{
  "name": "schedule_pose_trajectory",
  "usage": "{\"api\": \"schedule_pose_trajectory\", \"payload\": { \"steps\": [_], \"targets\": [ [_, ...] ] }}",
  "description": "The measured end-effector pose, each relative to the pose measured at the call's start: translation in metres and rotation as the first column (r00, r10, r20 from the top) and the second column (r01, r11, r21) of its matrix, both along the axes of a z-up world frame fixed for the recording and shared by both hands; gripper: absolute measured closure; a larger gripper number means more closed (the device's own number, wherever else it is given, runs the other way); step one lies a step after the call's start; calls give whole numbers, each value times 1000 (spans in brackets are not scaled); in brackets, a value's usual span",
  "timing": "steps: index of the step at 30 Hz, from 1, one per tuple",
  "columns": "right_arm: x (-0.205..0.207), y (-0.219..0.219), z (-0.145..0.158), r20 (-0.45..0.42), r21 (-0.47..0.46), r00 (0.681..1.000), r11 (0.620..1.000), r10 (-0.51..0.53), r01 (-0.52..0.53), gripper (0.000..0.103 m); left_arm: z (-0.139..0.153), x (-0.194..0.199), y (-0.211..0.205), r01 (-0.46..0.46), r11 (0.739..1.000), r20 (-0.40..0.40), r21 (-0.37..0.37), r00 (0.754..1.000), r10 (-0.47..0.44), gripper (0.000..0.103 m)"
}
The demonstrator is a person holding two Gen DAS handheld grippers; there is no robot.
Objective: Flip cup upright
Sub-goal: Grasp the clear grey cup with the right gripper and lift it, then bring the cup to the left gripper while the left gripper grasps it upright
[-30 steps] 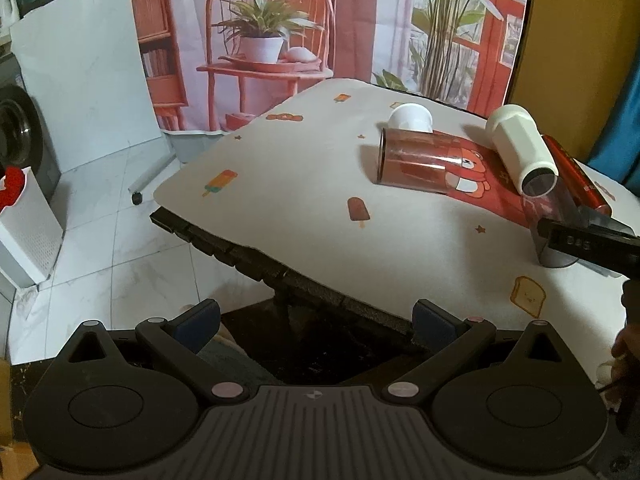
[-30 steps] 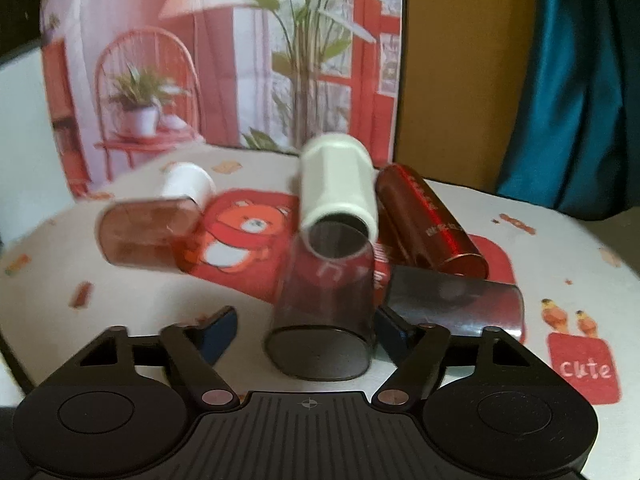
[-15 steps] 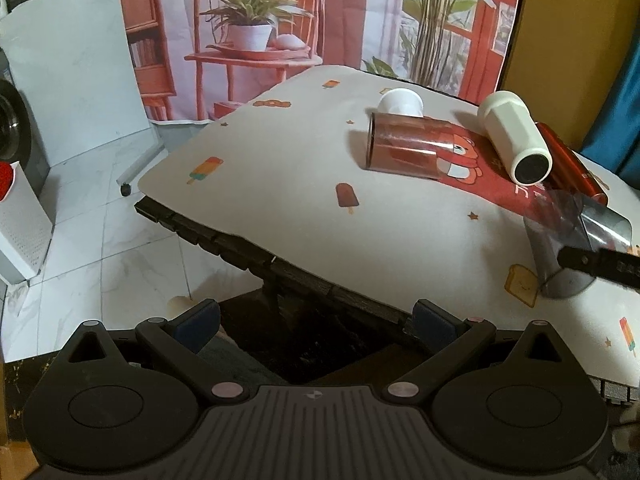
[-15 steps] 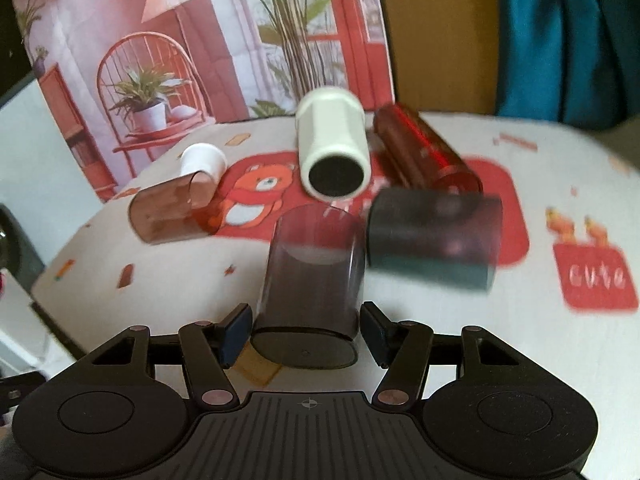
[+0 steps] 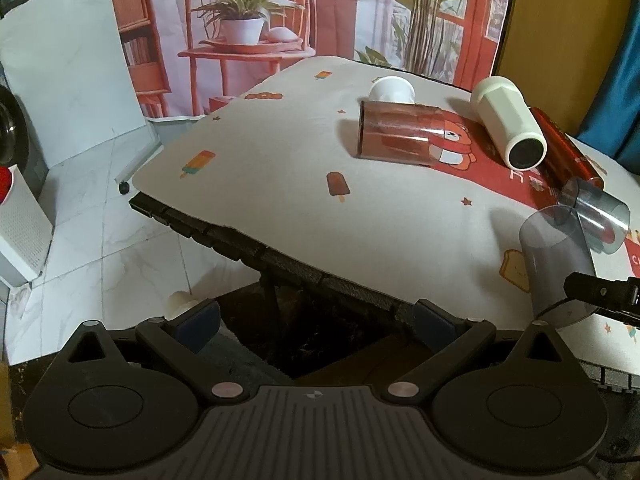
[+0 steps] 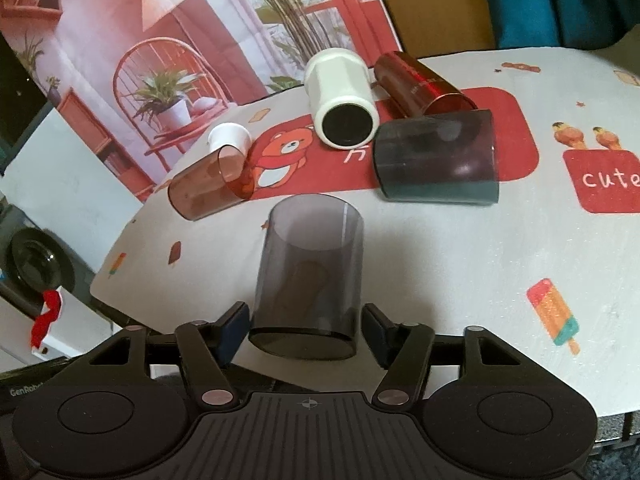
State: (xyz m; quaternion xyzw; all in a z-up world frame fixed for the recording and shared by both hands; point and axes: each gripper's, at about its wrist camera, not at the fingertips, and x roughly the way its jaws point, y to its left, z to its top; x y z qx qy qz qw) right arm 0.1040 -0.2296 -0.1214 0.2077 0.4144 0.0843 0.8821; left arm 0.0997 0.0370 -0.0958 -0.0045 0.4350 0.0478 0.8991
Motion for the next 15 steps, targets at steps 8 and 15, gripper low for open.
{"api": "schedule_pose_trajectory", "payload": {
  "steps": [8, 15],
  "targets": [
    [-5, -3, 8, 67, -135, 997, 990, -26, 35, 0, 0, -1, -6, 1, 1000, -20, 27, 1000, 0, 0],
    [-11, -12, 10, 121, -196, 992, 979, -31, 55, 0, 0, -1, -19, 29, 997, -41, 72, 999, -26, 0]
  ]
}}
